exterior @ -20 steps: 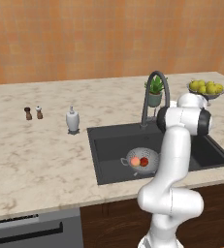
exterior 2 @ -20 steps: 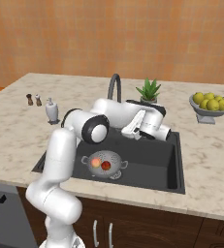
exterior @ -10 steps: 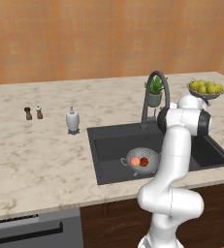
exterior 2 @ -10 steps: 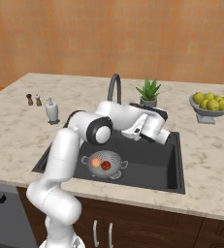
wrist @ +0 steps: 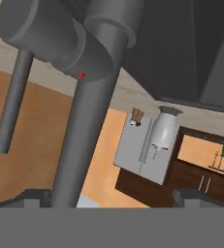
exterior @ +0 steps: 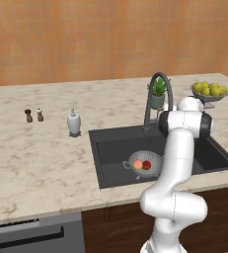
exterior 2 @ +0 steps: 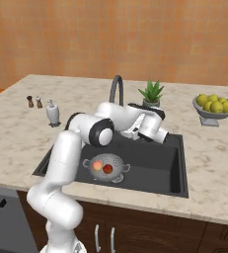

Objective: Put the colander in the sink, put the peach, apple in the colander, and turn on the sink faucet and pour water over the colander.

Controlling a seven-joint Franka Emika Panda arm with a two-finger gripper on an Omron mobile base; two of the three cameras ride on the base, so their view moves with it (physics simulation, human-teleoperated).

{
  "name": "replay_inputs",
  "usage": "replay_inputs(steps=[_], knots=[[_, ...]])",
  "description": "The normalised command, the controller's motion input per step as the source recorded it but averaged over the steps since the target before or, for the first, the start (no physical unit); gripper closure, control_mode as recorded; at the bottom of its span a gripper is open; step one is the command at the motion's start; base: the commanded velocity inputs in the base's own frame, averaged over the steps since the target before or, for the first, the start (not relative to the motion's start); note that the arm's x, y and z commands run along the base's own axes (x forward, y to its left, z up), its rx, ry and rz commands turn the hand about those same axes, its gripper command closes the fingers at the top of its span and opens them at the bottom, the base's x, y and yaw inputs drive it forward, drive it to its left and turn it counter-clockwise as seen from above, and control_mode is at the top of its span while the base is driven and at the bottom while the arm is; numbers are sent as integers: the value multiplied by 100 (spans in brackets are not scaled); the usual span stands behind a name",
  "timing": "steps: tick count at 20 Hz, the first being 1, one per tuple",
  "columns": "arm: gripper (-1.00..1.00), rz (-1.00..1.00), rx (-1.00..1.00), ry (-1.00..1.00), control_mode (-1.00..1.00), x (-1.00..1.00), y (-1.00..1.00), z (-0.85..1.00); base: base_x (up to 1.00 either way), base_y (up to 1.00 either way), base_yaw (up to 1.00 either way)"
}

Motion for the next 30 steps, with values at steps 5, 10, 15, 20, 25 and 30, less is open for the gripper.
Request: replay_inputs(steps=[5,10,15,20,25,30], knots=[[-100,0,2,4,-100,40,-2,-14,0,0,0],[-100,0,6,0,-100,35,-17,-24,0,0,0],[-100,0,13,0,-100,12,-34,-6,0,0,0],[-100,0,9,-5,-100,0,-12,-18,0,0,0],[-100,0,0,-5,-100,0,6,-30,0,0,0],[-100,-2,0,-2,-100,1,16,-10,0,0,0]])
